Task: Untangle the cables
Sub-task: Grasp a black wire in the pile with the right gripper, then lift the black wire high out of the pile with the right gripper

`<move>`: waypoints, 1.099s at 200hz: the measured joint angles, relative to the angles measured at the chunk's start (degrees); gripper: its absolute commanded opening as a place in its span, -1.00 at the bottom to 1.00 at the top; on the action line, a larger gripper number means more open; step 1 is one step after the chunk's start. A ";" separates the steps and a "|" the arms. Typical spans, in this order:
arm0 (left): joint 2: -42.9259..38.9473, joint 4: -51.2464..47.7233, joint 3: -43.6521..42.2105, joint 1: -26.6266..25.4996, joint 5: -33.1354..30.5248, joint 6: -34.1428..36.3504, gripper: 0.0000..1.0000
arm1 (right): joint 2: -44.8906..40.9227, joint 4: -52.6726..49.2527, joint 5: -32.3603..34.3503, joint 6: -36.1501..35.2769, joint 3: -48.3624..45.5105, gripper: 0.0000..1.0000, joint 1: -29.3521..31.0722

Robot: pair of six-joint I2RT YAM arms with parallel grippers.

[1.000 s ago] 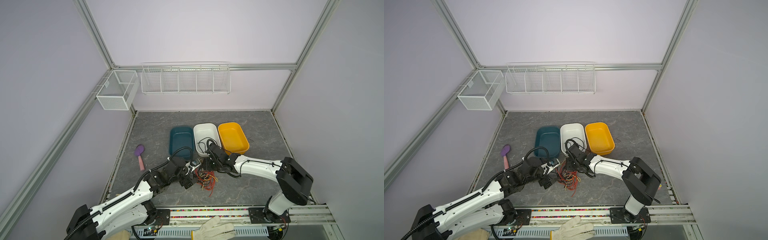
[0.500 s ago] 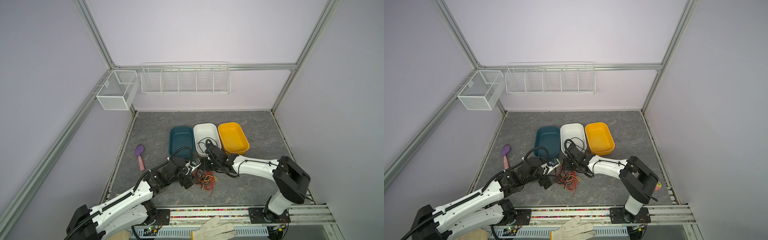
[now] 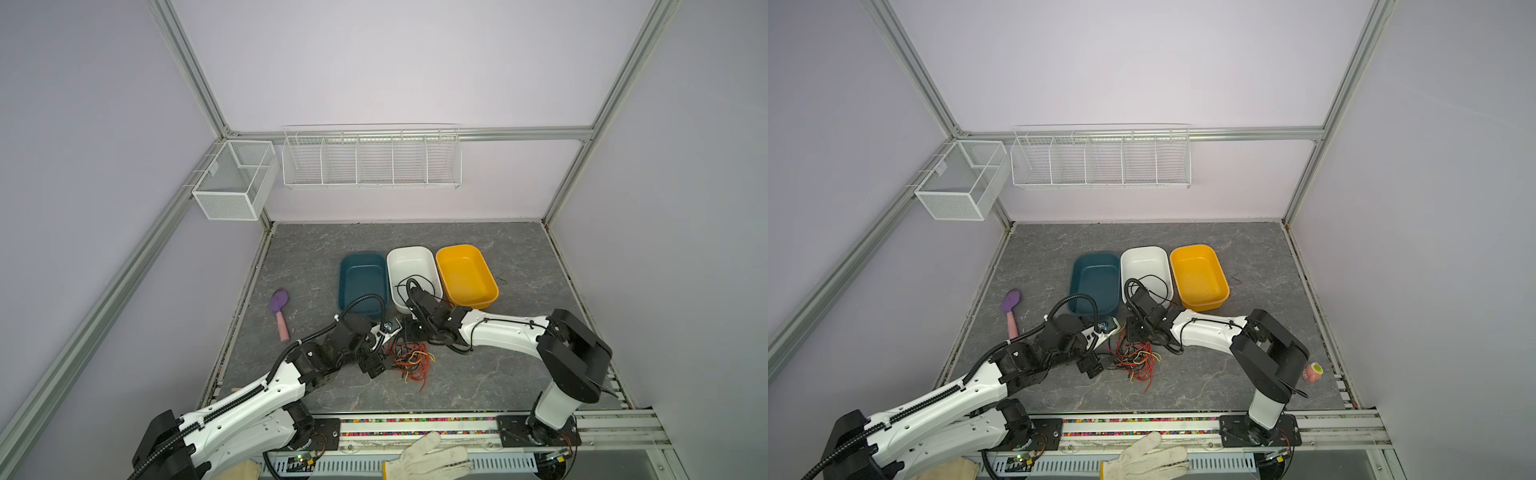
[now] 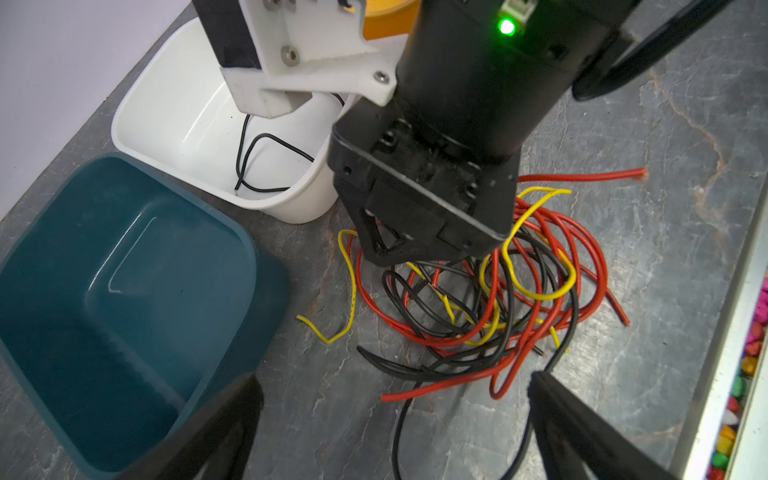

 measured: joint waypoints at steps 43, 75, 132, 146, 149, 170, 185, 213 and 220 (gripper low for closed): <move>0.02 -0.04 0.00 0.00 0.15 0.00 0.99 | -1.92 -2.08 1.38 -1.18 0.20 -0.86 0.33; 0.52 -0.13 0.00 0.00 0.46 0.00 0.99 | -5.44 -4.15 2.19 -2.05 1.07 -0.86 0.83; 4.09 -0.50 0.00 0.00 1.81 0.00 1.00 | -12.26 -7.32 2.56 -5.29 3.37 -0.86 2.21; 4.20 -0.61 0.00 0.00 1.97 0.00 1.00 | -14.25 -8.17 1.95 -6.32 4.02 -0.86 2.43; 4.20 -0.61 0.00 0.00 1.99 0.00 1.00 | -14.69 -8.39 1.81 -6.51 4.17 -0.86 2.51; 4.20 -0.61 0.00 -0.02 2.14 0.00 1.00 | -17.68 -10.45 0.85 -8.11 5.95 -0.86 2.95; 4.20 -0.59 0.00 -0.02 2.14 0.00 1.00 | -19.91 -11.47 0.31 -9.25 7.43 -0.86 3.21; 4.26 -0.59 0.02 -0.04 2.16 0.00 1.00 | -23.26 -13.49 -1.03 -11.30 10.49 -0.86 3.48; 4.33 -0.61 0.00 -0.04 2.16 0.00 1.00 | -23.85 -14.01 -1.33 -11.76 11.45 -0.86 3.58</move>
